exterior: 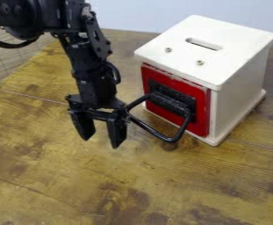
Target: Close the drawer
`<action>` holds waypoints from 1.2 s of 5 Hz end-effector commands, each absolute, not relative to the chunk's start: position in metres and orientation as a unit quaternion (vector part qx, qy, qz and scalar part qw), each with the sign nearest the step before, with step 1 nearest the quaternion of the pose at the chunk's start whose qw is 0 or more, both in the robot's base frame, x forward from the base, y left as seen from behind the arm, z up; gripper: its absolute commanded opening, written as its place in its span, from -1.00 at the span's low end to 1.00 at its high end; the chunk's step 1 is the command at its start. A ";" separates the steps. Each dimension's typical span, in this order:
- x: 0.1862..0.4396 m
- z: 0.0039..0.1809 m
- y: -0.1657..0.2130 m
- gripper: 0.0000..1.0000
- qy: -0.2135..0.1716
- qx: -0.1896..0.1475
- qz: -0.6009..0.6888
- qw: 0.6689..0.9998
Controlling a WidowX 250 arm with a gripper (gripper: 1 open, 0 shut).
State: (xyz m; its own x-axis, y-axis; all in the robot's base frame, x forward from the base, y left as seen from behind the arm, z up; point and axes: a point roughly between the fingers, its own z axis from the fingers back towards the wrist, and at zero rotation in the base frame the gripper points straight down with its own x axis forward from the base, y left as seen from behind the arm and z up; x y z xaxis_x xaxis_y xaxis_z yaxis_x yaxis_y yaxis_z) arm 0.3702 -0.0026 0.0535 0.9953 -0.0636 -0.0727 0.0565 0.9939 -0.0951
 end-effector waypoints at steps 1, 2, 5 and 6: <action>0.374 0.082 -0.005 1.00 -0.001 -0.048 -0.045 0.998; 0.374 0.086 -0.005 1.00 -0.005 -0.049 -0.054 0.997; 0.379 0.069 0.011 1.00 0.001 -0.058 -0.058 0.997; 0.376 0.075 0.011 1.00 0.002 -0.061 -0.054 0.997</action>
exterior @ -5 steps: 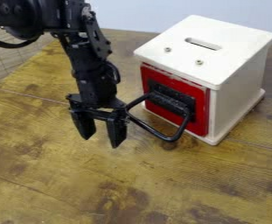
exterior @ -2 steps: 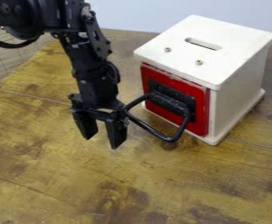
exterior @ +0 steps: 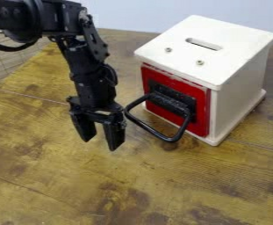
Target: Close the drawer
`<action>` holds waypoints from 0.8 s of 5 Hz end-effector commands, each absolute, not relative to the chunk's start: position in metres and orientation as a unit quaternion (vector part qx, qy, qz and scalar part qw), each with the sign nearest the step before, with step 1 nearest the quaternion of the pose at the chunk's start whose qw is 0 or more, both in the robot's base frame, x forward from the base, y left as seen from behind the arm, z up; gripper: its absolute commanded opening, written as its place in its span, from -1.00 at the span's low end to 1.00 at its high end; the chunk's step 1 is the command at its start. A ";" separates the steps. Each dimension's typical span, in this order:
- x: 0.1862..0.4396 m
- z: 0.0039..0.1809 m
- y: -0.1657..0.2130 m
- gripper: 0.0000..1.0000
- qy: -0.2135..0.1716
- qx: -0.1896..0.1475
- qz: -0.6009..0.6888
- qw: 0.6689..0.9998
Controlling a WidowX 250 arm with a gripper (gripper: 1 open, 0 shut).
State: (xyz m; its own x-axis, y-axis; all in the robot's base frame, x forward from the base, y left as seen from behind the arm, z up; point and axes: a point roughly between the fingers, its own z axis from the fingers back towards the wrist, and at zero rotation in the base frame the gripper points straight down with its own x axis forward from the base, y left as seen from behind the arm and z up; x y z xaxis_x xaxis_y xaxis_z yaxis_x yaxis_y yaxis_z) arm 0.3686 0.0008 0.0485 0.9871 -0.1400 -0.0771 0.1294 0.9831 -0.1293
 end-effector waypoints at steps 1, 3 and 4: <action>0.374 0.081 0.011 1.00 0.003 -0.064 -0.051 0.997; 0.363 0.090 0.004 1.00 0.007 -0.070 -0.072 0.995; 0.359 0.082 -0.009 1.00 0.009 -0.072 -0.086 0.994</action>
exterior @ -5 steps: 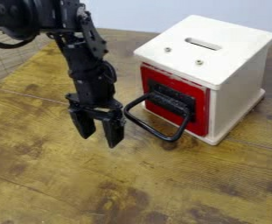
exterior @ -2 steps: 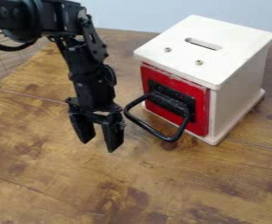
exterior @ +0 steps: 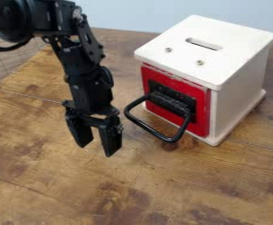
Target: Close the drawer
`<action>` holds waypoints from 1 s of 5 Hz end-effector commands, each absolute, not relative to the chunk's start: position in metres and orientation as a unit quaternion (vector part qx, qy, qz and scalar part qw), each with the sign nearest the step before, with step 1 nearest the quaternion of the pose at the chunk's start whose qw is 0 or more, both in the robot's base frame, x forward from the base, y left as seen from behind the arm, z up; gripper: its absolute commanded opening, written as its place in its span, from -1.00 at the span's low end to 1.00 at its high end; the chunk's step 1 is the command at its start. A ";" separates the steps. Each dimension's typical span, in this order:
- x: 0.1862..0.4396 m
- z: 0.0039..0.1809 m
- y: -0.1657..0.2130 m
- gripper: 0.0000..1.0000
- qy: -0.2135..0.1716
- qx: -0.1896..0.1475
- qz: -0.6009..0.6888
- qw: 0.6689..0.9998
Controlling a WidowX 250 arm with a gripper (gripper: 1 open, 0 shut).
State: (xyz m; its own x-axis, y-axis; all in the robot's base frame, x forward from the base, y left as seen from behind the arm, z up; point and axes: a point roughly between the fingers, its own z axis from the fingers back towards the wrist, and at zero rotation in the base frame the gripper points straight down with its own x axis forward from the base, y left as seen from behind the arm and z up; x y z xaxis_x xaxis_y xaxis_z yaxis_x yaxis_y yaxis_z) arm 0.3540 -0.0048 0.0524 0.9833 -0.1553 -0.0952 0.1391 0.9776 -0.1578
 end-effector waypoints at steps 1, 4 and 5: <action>0.356 0.076 -0.023 -1.00 0.008 -0.075 -0.099 0.992; 0.371 0.076 -0.044 1.00 0.005 -0.074 -0.136 0.988; 0.376 0.073 -0.060 1.00 -0.008 -0.072 -0.177 0.982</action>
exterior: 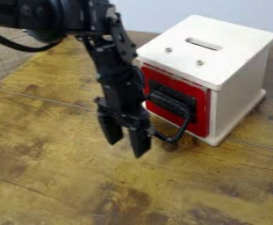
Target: Close the drawer
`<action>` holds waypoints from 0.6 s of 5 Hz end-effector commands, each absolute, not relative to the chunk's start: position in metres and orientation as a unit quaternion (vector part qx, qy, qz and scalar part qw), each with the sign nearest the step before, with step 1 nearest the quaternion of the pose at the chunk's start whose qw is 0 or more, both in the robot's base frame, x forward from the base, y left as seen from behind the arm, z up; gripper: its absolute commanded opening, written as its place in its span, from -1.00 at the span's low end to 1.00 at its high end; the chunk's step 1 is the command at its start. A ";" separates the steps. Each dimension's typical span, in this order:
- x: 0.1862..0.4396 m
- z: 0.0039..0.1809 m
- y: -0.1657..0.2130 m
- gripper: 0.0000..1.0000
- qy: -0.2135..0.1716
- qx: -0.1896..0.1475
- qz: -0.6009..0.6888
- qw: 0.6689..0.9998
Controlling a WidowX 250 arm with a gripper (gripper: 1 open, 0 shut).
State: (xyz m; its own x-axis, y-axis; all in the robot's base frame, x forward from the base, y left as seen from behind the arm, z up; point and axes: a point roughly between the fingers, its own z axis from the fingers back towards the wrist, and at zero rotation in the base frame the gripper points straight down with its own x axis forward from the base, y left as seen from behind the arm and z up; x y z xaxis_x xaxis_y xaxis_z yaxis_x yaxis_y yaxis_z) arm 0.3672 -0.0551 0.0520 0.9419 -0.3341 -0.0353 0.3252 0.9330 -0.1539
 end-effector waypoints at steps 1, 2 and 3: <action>0.378 0.067 -0.071 1.00 -0.019 -0.070 -0.214 0.974; 0.377 0.063 -0.071 1.00 -0.025 -0.069 -0.207 0.976; 0.375 0.065 -0.071 1.00 -0.032 -0.067 -0.198 0.977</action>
State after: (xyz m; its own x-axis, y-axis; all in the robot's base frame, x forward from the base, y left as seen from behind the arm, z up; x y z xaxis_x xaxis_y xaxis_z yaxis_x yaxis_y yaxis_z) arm 0.3700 -0.0619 0.0375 0.9306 -0.3658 0.0104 0.3637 0.9214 -0.1367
